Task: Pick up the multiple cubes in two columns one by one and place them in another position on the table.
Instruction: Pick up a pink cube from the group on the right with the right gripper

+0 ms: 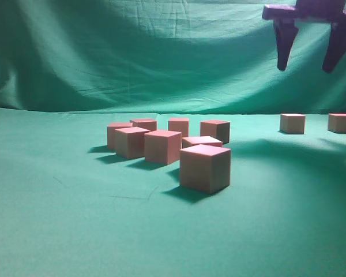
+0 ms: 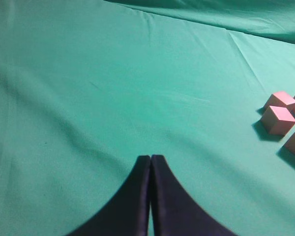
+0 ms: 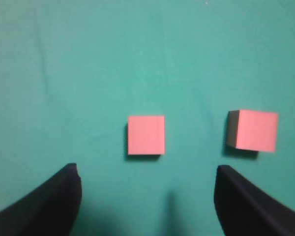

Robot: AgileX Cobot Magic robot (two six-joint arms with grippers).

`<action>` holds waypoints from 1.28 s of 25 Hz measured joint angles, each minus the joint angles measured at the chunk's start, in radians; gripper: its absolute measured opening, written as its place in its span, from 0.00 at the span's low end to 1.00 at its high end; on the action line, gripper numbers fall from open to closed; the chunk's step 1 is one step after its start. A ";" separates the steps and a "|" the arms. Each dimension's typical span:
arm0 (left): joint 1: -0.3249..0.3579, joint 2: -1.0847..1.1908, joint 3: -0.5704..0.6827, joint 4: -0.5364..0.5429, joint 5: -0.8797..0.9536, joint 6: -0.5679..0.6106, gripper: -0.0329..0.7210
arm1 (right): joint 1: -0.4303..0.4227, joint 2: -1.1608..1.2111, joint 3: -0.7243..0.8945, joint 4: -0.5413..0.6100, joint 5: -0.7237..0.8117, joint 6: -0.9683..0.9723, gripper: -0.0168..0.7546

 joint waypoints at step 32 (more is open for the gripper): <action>0.000 0.000 0.000 0.000 0.000 0.000 0.04 | -0.023 0.275 -0.134 0.052 -0.026 -0.051 0.36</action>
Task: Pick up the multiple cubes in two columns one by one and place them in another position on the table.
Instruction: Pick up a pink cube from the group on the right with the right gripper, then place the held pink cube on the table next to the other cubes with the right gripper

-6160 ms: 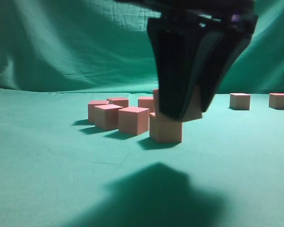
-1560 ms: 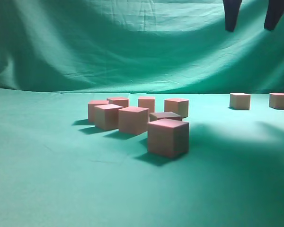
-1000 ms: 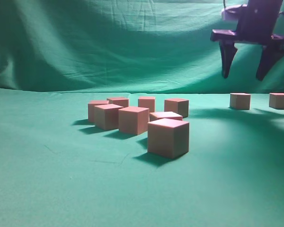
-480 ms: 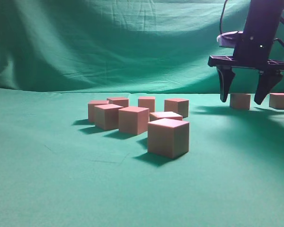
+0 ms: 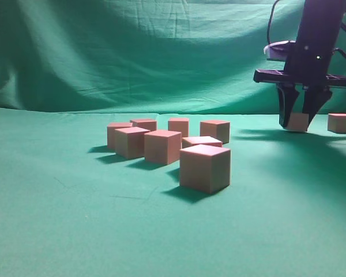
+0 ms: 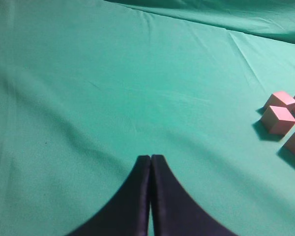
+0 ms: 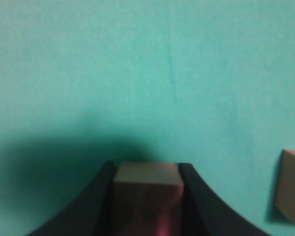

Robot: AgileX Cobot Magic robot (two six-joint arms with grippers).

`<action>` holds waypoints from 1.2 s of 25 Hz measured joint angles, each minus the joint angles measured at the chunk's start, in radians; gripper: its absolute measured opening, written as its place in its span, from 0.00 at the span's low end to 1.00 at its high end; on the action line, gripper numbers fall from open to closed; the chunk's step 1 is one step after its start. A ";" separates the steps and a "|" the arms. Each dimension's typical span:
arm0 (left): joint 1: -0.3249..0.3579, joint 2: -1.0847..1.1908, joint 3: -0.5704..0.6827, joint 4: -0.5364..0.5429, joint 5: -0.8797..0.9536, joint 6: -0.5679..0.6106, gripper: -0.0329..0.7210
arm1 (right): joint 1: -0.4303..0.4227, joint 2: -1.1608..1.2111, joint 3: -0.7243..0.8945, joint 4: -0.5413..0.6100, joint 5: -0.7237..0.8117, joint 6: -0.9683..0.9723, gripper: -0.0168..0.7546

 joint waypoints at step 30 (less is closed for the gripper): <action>0.000 0.000 0.000 0.000 0.000 0.000 0.04 | 0.521 -0.462 0.097 0.078 0.262 -0.148 0.36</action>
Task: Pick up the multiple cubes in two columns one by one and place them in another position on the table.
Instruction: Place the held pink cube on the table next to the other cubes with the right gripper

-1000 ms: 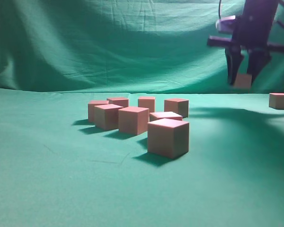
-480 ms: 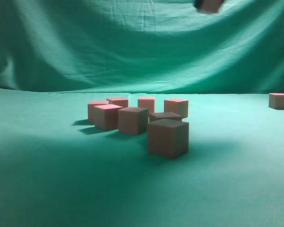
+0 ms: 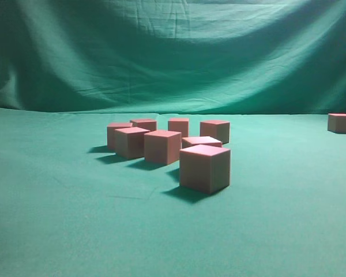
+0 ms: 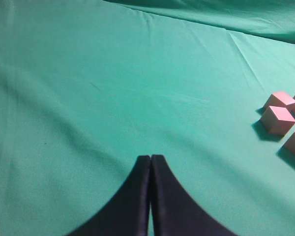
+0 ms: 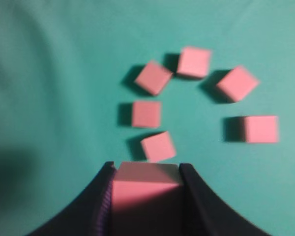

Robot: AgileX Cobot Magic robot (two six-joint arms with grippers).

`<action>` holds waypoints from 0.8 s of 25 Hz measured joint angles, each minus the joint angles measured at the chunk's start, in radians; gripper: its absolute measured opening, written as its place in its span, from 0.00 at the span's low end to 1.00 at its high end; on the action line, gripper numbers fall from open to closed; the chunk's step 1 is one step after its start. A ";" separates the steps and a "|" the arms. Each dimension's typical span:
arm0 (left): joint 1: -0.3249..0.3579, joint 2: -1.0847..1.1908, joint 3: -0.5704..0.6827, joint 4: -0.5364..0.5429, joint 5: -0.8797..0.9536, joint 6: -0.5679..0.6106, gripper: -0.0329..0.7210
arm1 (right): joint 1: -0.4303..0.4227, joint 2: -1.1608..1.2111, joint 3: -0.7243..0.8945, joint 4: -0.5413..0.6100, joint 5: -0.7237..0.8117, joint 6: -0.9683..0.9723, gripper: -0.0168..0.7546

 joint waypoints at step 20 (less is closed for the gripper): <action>0.000 0.000 0.000 0.000 0.000 0.000 0.04 | 0.333 -0.166 0.559 0.011 -0.341 -0.301 0.36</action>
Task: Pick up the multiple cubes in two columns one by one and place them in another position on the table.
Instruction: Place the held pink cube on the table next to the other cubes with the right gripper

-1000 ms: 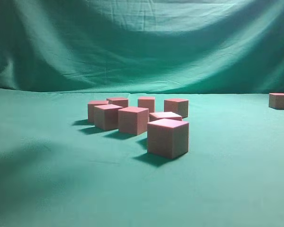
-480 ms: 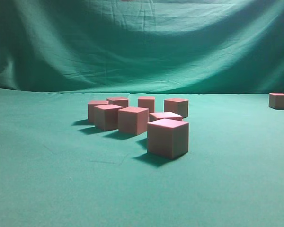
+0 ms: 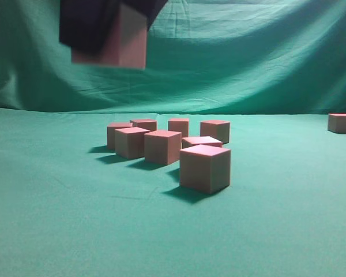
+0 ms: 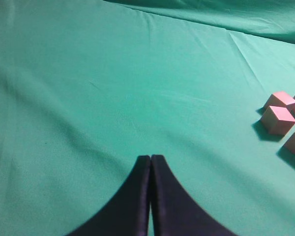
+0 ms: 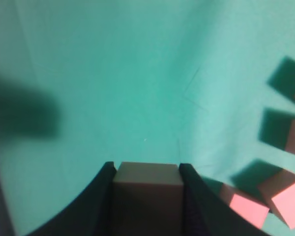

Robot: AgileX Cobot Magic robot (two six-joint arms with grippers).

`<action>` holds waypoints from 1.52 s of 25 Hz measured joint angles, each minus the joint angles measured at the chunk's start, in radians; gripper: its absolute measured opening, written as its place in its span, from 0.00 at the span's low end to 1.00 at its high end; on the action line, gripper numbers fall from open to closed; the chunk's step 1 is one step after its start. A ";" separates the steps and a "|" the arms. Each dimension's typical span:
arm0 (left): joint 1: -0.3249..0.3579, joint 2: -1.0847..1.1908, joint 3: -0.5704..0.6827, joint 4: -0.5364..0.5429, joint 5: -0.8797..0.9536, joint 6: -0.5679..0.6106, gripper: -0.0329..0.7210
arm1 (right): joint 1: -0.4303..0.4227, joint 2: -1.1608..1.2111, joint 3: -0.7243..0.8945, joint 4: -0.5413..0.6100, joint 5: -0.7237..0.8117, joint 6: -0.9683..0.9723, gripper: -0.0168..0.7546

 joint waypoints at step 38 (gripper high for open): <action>0.000 0.000 0.000 0.000 0.000 0.000 0.04 | 0.000 0.260 0.000 -0.267 -0.181 0.012 0.36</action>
